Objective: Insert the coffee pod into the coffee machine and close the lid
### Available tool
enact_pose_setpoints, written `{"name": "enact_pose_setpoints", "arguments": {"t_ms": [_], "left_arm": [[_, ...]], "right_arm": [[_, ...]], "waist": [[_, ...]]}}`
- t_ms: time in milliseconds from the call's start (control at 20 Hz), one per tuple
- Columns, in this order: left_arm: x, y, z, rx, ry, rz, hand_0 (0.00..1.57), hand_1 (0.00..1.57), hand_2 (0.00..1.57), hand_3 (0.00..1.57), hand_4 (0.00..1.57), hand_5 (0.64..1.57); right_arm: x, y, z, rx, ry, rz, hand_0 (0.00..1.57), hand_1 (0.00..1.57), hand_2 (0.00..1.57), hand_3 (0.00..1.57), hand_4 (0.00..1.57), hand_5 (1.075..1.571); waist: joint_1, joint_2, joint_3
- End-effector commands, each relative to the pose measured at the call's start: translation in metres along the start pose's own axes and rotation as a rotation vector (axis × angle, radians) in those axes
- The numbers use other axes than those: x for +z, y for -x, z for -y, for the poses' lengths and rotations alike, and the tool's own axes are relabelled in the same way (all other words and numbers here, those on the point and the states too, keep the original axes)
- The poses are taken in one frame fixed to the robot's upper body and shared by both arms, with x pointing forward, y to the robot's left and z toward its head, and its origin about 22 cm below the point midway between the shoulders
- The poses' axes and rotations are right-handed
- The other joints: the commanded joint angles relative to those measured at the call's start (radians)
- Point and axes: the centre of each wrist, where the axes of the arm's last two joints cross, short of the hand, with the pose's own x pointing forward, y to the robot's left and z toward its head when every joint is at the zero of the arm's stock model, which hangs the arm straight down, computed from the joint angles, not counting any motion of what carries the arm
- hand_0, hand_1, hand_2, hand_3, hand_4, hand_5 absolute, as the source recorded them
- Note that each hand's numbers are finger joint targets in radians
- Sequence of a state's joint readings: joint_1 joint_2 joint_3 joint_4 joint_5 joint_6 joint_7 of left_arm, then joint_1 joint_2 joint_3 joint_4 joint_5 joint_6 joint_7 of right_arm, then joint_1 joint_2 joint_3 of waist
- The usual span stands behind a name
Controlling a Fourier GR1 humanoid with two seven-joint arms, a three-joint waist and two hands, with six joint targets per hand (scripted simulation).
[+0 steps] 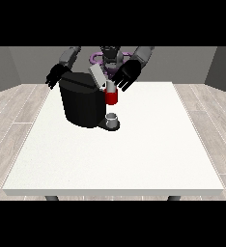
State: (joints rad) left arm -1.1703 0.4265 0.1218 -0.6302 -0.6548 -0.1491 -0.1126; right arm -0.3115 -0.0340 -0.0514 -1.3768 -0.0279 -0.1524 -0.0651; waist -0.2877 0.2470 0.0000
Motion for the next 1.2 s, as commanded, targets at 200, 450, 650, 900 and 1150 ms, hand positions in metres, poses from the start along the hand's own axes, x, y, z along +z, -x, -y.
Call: {"name": "enact_pose_setpoints", "arguments": {"t_ms": [200, 450, 650, 900, 1150], "left_arm": [[0.002, 0.007, -0.02, -0.011, -0.006, -0.02, 1.24, 1.24, 1.28, 1.2, 0.49, 1.571], [-0.005, -0.008, 0.02, 0.018, 0.03, -0.011, 1.22, 1.22, 1.25, 1.15, 0.47, 1.571], [0.003, 0.011, 0.006, -0.008, 0.033, 0.001, 1.16, 1.16, 1.19, 1.06, 0.46, 1.571], [-0.003, -0.011, 0.026, -0.057, 0.036, 0.021, 1.11, 1.11, 1.15, 0.98, 0.41, 1.571], [0.0, 0.005, -0.008, -0.048, 0.019, -0.003, 1.06, 1.06, 1.12, 0.96, 0.37, 1.571]], "right_arm": [[-0.002, -0.006, 0.006, -0.003, -0.008, 0.037, 0.0, 0.0, 0.0, 0.0, 0.44, 1.571], [0.005, 0.005, -0.019, 0.002, 0.019, 0.003, 0.0, 0.0, 0.0, 0.0, 0.45, 1.571], [0.0, 0.004, 0.018, 0.012, 0.017, -0.009, 0.0, 0.0, 0.0, 0.0, 0.42, 1.571], [-0.004, 0.011, 0.017, -0.017, 0.058, 0.004, 0.0, 0.0, 0.0, 0.0, 0.34, 1.571], [0.007, 0.005, -0.007, -0.005, 0.008, -0.008, 0.0, 0.0, 0.0, 0.0, 0.43, 1.571]], "waist": [[-0.019, 0.032, 0.0002], [0.011, 0.005, 0.0], [0.006, 0.034, 0.0002], [0.04, 0.015, 0.0006], [-0.004, 0.016, 0.0001]]}}
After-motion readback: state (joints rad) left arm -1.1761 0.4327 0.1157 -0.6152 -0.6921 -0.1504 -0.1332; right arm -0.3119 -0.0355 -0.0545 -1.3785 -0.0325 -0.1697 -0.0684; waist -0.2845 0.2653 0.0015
